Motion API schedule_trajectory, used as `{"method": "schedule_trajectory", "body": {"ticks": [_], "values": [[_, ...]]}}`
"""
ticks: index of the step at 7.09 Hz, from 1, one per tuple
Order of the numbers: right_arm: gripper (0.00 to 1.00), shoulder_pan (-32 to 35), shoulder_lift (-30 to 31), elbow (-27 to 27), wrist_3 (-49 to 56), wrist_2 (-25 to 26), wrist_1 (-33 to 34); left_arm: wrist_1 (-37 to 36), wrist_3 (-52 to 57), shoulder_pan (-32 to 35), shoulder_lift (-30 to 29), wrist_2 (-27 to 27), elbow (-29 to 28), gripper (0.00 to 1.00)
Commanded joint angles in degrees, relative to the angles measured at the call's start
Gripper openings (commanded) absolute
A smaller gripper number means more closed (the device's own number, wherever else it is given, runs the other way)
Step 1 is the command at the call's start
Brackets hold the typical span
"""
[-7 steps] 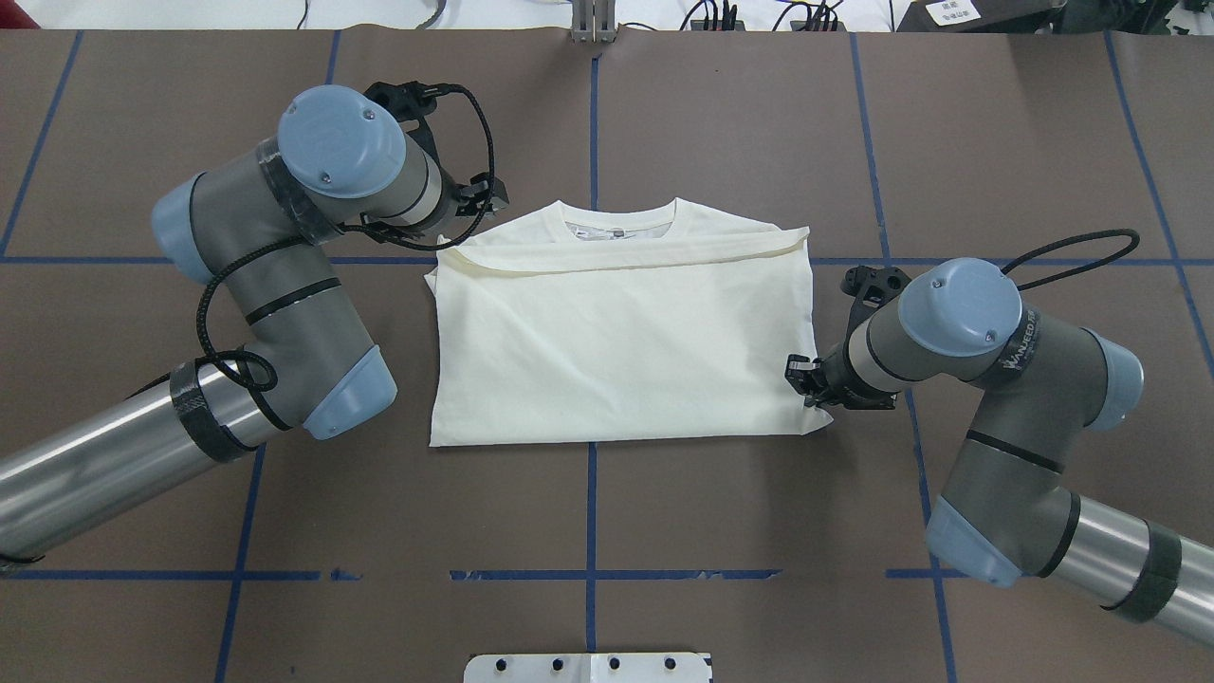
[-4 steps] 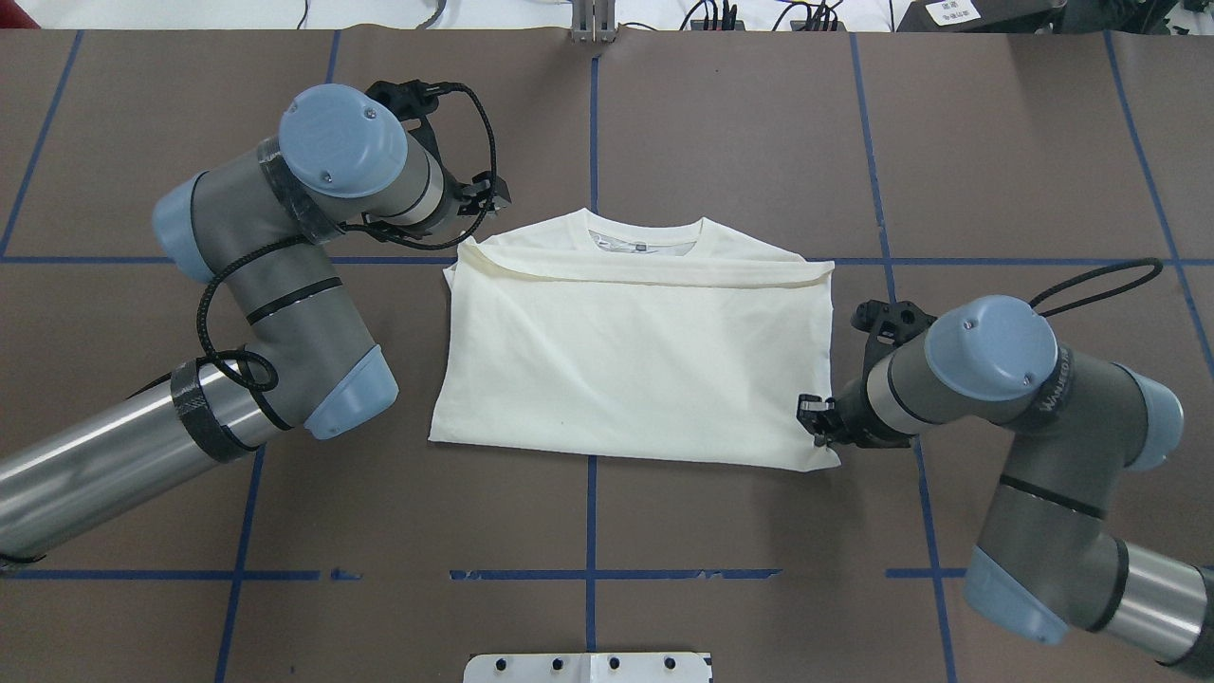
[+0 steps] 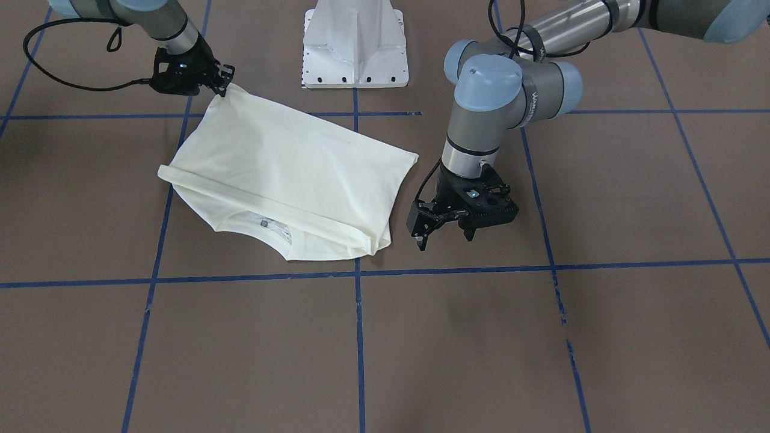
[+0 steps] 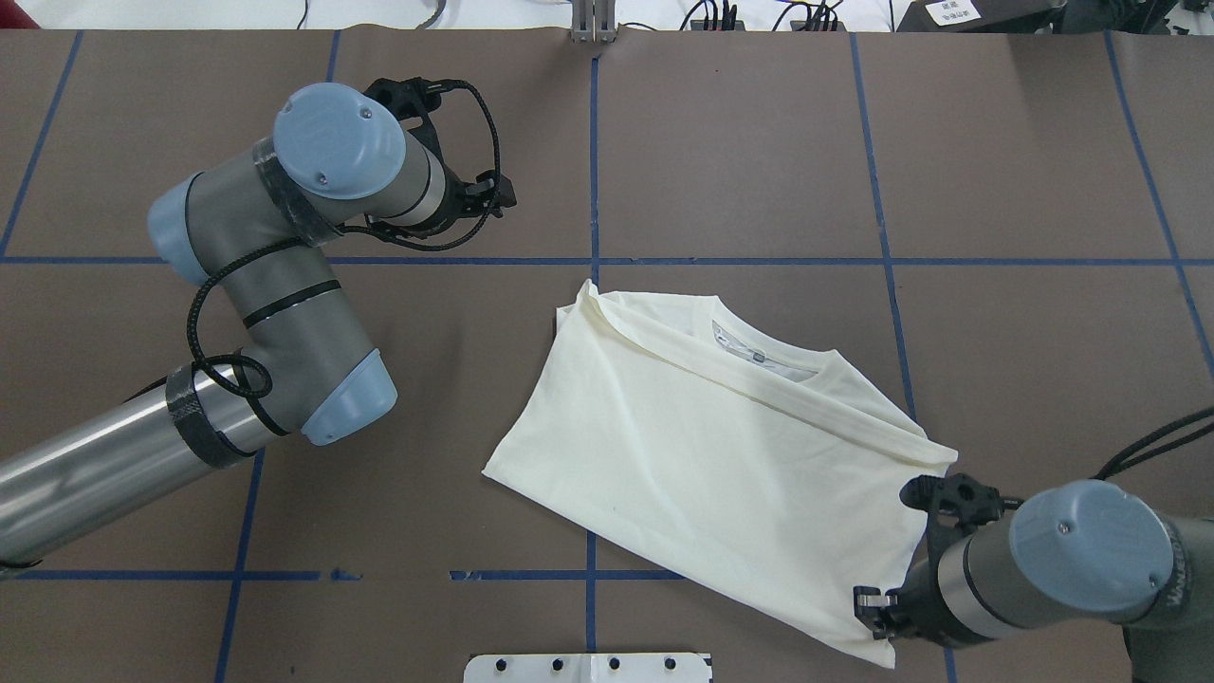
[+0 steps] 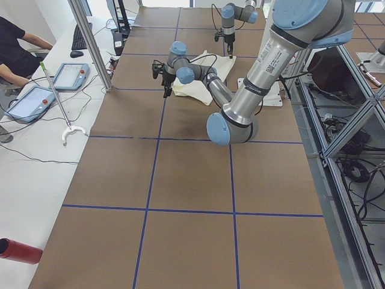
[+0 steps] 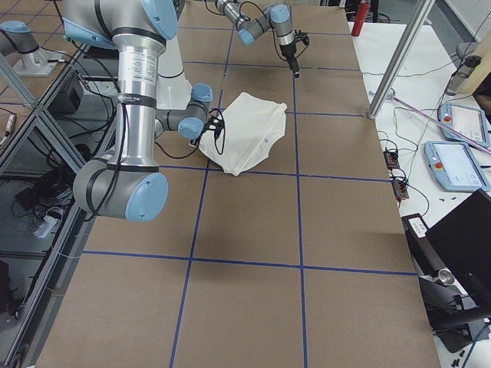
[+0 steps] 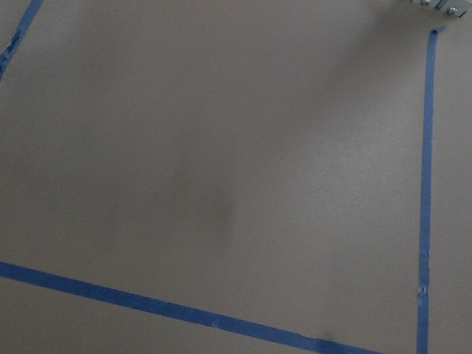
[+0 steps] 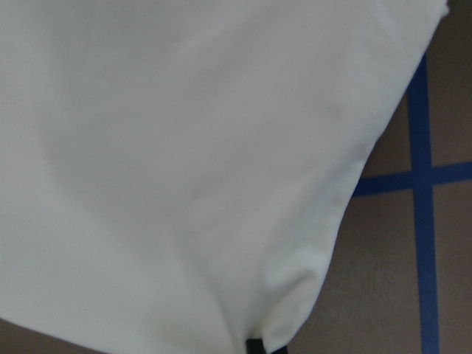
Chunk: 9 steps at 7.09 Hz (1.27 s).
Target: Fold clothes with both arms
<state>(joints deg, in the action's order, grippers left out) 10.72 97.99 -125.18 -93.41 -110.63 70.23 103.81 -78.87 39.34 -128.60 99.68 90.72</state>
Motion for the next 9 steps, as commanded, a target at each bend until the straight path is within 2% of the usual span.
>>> {"method": "schedule_trajectory", "body": {"ticks": [1,3,4,6,7,9], "values": [[1.00,-3.8,0.4,-0.9,-2.6,1.9,-0.4,0.1,0.0,-0.9,0.4,0.2,1.5,1.00],[1.00,2.1,-4.8,-0.5,-6.6,6.8,-0.4,0.1,-2.6,-5.0,4.3,3.6,6.5,1.00],[1.00,6.5,-6.4,-0.5,-6.6,6.8,-0.4,0.1,-8.8,-9.0,6.5,3.4,8.7,0.98],[1.00,13.2,-10.4,-0.5,-6.6,6.4,-0.4,0.0,-21.9,-16.4,8.9,2.5,11.1,0.83],[1.00,14.8,-11.8,-0.4,-6.6,6.3,-0.4,-0.5,-25.4,-20.0,9.2,-1.1,11.1,0.77],[1.00,16.3,-12.1,-0.3,-6.4,6.0,-0.4,-3.3,-27.8,-22.2,9.2,-1.9,11.0,0.74]]}}
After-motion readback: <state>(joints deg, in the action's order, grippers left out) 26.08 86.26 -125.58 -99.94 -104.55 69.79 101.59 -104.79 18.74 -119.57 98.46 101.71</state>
